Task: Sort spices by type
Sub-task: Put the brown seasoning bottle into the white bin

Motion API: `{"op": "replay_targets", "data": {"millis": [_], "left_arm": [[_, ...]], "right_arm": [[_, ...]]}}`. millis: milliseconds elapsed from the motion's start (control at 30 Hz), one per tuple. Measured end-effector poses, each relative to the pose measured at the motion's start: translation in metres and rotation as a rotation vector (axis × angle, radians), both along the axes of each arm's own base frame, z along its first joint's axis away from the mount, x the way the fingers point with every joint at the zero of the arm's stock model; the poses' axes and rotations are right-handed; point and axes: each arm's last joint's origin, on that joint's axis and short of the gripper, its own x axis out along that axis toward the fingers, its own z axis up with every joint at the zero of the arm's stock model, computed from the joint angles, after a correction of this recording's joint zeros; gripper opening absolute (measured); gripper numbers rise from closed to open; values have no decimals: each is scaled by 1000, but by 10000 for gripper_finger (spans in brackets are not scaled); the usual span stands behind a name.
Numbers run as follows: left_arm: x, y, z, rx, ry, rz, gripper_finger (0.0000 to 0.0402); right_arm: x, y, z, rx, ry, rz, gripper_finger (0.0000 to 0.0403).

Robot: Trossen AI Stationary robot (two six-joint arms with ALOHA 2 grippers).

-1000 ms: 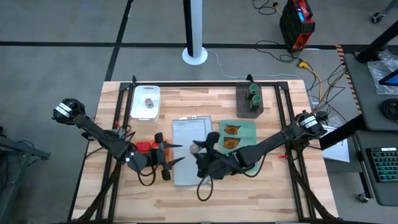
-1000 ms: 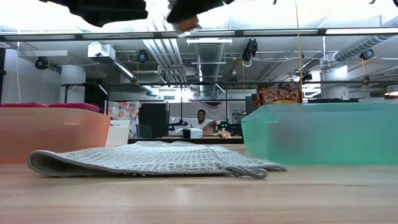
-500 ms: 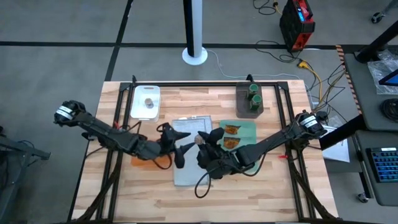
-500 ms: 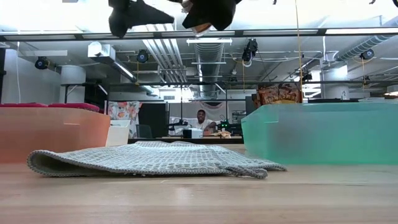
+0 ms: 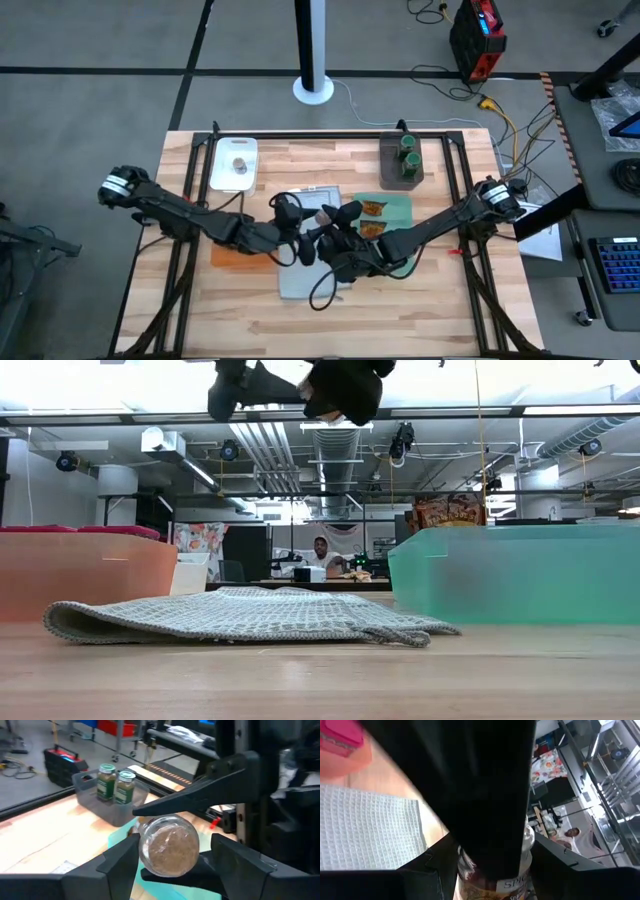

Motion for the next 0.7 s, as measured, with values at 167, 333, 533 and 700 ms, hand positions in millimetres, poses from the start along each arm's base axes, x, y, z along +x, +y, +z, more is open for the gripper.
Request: {"op": "replay_targets", "data": {"millis": [167,333,533,700], "left_arm": [[10,0,-5,22,27,5,238],[12,2,-5,24,36,-19,237],[12,2,-6,22,38,-30,213],[12,2,-6,43,51,-44,167]], "right_arm": [[-2,0,-3,18,10,-1,182],[-3,0,-4,40,0,-6,182],[-3,0,-4,46,-6,-9,182],[-3,0,-4,51,-12,-16,182]]}}
